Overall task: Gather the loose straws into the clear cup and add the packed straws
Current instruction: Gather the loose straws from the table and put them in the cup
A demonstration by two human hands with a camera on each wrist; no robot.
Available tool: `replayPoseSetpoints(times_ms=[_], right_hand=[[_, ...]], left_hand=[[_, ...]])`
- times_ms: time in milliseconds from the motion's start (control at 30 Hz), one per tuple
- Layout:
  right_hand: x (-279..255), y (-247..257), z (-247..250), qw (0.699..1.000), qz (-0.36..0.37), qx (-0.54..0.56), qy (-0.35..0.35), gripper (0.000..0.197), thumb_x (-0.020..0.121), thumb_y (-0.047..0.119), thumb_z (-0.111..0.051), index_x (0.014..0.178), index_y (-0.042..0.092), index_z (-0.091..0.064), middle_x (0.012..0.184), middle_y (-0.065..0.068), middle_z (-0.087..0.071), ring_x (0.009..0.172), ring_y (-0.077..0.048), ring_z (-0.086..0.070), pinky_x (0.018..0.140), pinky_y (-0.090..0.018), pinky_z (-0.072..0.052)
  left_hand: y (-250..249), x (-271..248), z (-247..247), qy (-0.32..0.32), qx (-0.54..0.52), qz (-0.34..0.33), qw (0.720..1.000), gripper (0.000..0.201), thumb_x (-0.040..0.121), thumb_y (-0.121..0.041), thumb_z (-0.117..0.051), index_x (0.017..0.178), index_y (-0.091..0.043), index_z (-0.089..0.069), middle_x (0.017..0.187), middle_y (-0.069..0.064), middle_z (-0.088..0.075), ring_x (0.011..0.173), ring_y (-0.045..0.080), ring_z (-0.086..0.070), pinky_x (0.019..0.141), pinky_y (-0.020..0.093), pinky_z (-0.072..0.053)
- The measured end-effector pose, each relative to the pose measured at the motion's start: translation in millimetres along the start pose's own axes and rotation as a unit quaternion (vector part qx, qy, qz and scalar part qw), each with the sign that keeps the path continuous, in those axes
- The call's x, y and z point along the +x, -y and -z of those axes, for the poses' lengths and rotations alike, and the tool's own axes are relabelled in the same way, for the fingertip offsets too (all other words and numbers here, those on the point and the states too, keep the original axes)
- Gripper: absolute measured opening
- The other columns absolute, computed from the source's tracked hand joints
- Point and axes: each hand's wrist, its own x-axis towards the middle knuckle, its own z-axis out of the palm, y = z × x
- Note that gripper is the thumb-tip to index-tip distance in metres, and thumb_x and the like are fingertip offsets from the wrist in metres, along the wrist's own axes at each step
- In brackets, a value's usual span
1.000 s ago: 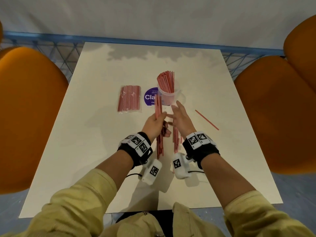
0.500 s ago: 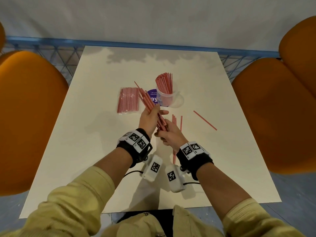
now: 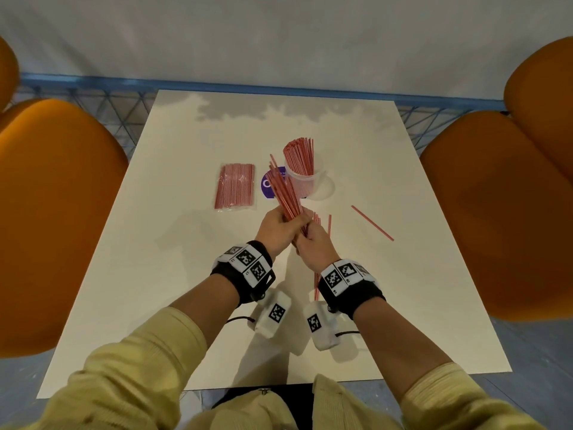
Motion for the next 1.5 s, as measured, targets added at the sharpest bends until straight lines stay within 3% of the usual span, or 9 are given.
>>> replayPoseSetpoints(times_ms=[167,300,400,533,700,833,1067,1267,1500], right_hand=[[0.2,-6.2,-1.2,0.999,-0.009,0.016,0.034,0.009,0.093,0.016,-0.044,0.086,0.018,-0.049,0.06,0.007,-0.042,0.051,-0.008,-0.036,0.054,-0.025,-0.031],[-3.2,-6.1,1.9,0.998,-0.011,0.002,0.055,0.009,0.093,0.017,-0.046,0.086,0.011,-0.046,0.06,0.004,-0.041,0.051,-0.01,-0.035,0.054,-0.025,-0.031],[-1.3,-3.3,2.6,0.998,-0.023,0.0,0.057,0.016,0.091,0.018,-0.047,0.076,0.018,-0.044,0.06,0.005,-0.042,0.052,-0.011,-0.037,0.056,-0.027,-0.033],[1.7,-3.0,0.7,0.998,-0.056,0.011,0.035,0.016,0.087,0.018,-0.049,0.072,0.02,-0.046,0.059,0.003,-0.045,0.053,-0.015,-0.041,0.063,-0.035,-0.036],[-0.6,2.8,-0.5,0.996,-0.07,0.021,0.052,0.027,0.09,0.017,-0.048,0.065,0.024,-0.044,0.056,0.003,-0.044,0.051,-0.014,-0.04,0.056,-0.031,-0.035],[-1.3,10.6,2.8,0.996,-0.054,0.004,0.065,0.024,0.088,0.018,-0.053,0.067,0.027,-0.047,0.057,0.002,-0.049,0.049,-0.013,-0.043,0.053,-0.027,-0.038],[-4.4,7.0,17.5,0.976,-0.103,0.18,0.069,0.016,0.082,0.01,-0.066,0.094,0.017,-0.058,0.062,0.003,-0.053,0.037,-0.007,-0.037,0.034,-0.014,-0.027],[2.4,17.2,11.4,0.966,-0.127,0.224,0.023,0.026,0.091,0.042,-0.048,0.084,0.02,-0.061,0.06,-0.001,-0.059,0.038,-0.008,-0.04,0.036,-0.014,-0.027],[7.0,19.6,8.3,0.976,-0.116,0.177,0.046,0.037,0.091,0.045,-0.044,0.072,0.018,-0.059,0.058,-0.006,-0.059,0.046,-0.017,-0.047,0.047,-0.024,-0.026]], left_hand=[[-21.9,10.4,6.4,-0.073,-0.075,-0.064,0.993,0.028,0.084,-0.029,-0.065,0.107,-0.024,-0.05,0.095,0.004,-0.068,0.088,0.021,-0.066,0.087,0.037,-0.053],[-40.8,20.9,12.0,-0.117,-0.117,-0.118,0.979,0.023,0.098,-0.028,-0.04,0.12,-0.031,-0.033,0.087,0.004,-0.065,0.069,0.02,-0.063,0.07,0.034,-0.058],[-41.6,21.5,8.7,-0.136,-0.087,-0.131,0.978,0.019,0.101,-0.019,-0.029,0.104,-0.019,-0.048,0.073,0.0,-0.056,0.055,0.012,-0.057,0.057,0.027,-0.055],[-31.4,16.7,1.8,-0.138,-0.04,-0.121,0.982,0.022,0.099,-0.021,-0.036,0.079,-0.024,-0.045,0.071,-0.001,-0.053,0.054,0.015,-0.057,0.059,0.034,-0.055],[-22.9,10.9,-3.0,-0.123,0.015,-0.134,0.983,0.019,0.095,-0.024,-0.047,0.082,-0.033,-0.037,0.068,0.0,-0.054,0.042,0.016,-0.055,0.045,0.03,-0.051],[-25.7,18.4,0.5,-0.187,-0.002,-0.136,0.973,0.007,0.097,-0.02,-0.042,0.094,-0.02,-0.035,0.069,-0.001,-0.048,0.038,0.015,-0.048,0.04,0.026,-0.043],[-34.2,25.6,12.5,-0.267,-0.067,-0.152,0.949,0.005,0.099,-0.02,-0.036,0.1,-0.018,-0.031,0.072,-0.002,-0.049,0.037,0.013,-0.048,0.037,0.02,-0.042],[-20.5,23.7,3.3,-0.233,-0.018,-0.146,0.961,0.013,0.096,-0.015,-0.044,0.089,-0.024,-0.037,0.082,0.007,-0.056,0.05,0.013,-0.056,0.051,0.027,-0.05],[-16.9,26.5,-1.5,-0.236,-0.021,-0.149,0.96,0.012,0.096,-0.018,-0.042,0.099,-0.027,-0.035,0.092,0.007,-0.053,0.074,0.026,-0.056,0.073,0.047,-0.052]])
